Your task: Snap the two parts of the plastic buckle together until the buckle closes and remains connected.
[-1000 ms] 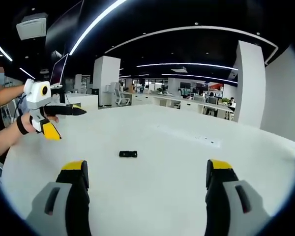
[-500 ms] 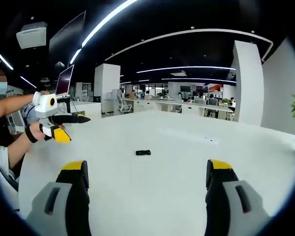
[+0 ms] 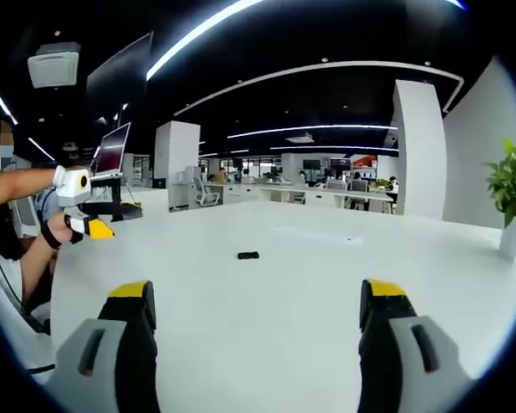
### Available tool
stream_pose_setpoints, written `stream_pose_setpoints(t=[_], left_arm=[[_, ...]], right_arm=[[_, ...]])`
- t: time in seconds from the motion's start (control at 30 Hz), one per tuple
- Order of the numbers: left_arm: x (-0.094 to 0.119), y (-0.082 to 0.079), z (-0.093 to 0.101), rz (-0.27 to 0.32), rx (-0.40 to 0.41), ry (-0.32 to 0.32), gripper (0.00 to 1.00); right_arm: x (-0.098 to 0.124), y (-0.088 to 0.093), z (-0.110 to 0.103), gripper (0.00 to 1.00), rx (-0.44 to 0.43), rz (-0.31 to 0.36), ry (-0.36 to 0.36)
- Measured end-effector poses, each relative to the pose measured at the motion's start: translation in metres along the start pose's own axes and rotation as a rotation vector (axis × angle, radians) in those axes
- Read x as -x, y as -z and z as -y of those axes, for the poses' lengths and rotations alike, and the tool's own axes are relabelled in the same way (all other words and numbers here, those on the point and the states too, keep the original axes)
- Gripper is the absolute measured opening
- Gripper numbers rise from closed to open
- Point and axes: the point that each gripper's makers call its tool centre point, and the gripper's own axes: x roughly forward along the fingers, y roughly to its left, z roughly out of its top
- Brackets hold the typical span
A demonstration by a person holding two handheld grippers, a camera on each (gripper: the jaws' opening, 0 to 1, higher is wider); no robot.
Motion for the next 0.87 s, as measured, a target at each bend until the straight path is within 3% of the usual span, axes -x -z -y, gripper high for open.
stream_pose_setpoints(t=[0.37, 0.43, 0.53, 0.87], left_arm=[[0.030, 0.008, 0.008, 0.037, 0.032, 0.003, 0.93], [0.030, 0.001, 0.007, 0.077, 0.054, -0.013, 0.93], [0.029, 0.009, 0.010, 0.036, 0.028, -0.002, 0.93], [0.028, 0.009, 0.011, 0.057, 0.072, 0.011, 0.92]], right_arm=[[0.022, 0.004, -0.029, 1.00, 0.020, 0.027, -0.040], [0.021, 0.006, -0.030, 1.00, 0.021, 0.020, -0.047], [0.022, 0.006, -0.033, 1.00, 0.011, 0.046, -0.057], [0.021, 0.007, -0.042, 0.99, -0.004, 0.046, -0.080]])
